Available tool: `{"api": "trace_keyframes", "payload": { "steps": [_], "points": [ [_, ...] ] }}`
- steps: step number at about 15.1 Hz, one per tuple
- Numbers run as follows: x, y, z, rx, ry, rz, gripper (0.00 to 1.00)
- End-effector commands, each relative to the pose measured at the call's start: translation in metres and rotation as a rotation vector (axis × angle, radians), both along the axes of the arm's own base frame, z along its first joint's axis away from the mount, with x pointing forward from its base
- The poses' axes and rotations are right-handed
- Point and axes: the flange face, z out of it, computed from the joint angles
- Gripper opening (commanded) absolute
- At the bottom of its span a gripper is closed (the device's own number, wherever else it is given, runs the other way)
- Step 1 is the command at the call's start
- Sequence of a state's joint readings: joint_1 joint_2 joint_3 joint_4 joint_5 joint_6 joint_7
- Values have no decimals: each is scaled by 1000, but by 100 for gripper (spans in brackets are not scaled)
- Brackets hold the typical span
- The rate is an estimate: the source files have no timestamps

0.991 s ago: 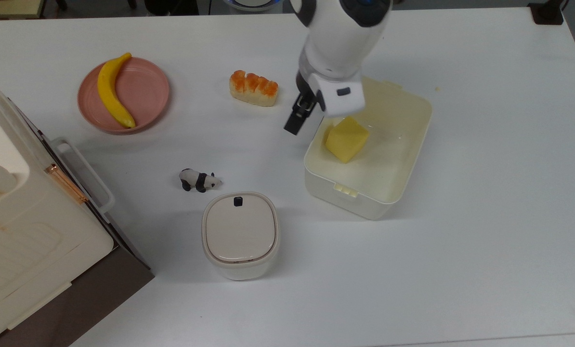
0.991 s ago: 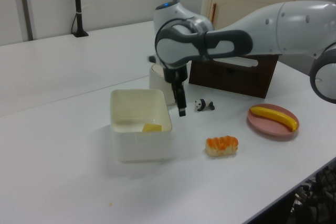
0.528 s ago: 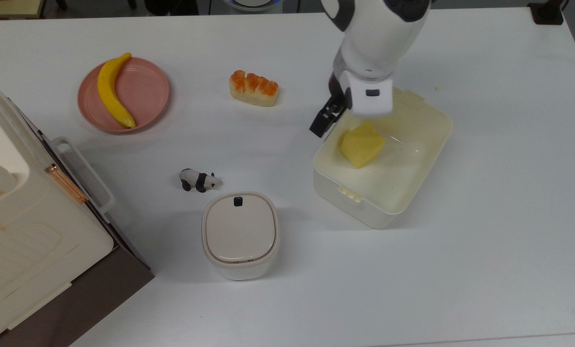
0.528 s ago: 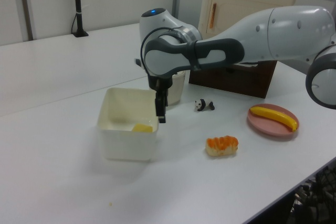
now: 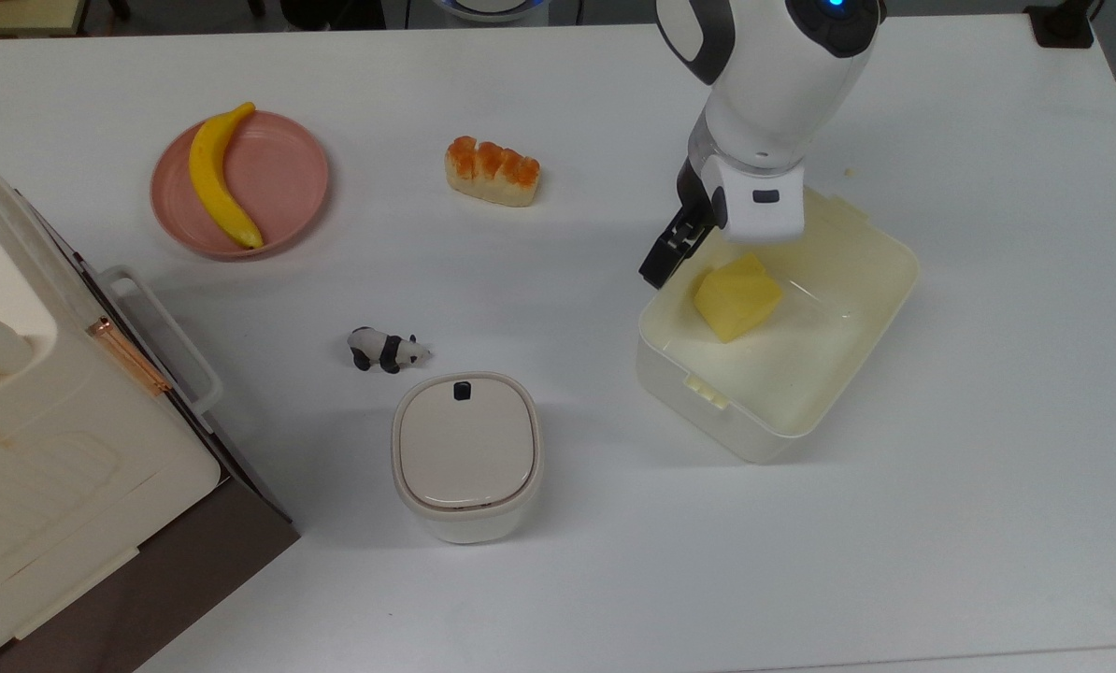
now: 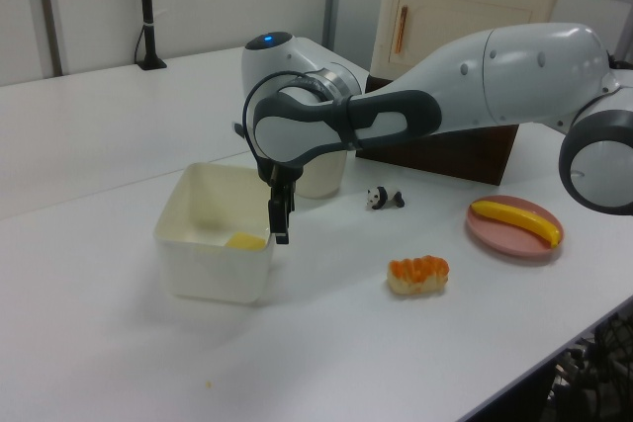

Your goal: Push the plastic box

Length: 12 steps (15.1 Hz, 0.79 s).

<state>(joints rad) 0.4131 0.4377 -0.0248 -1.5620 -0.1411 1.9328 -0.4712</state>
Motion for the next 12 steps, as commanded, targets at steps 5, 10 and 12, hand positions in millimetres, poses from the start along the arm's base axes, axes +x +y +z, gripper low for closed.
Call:
{"api": "trace_keyframes", "payload": {
  "steps": [5,10,12],
  "points": [
    [11,-34,34,-33,-62,69,100],
    [5,-116,86,4,-64,-551,100],
    [-1,-150,109,3,-89,-720,100]
  ]
}}
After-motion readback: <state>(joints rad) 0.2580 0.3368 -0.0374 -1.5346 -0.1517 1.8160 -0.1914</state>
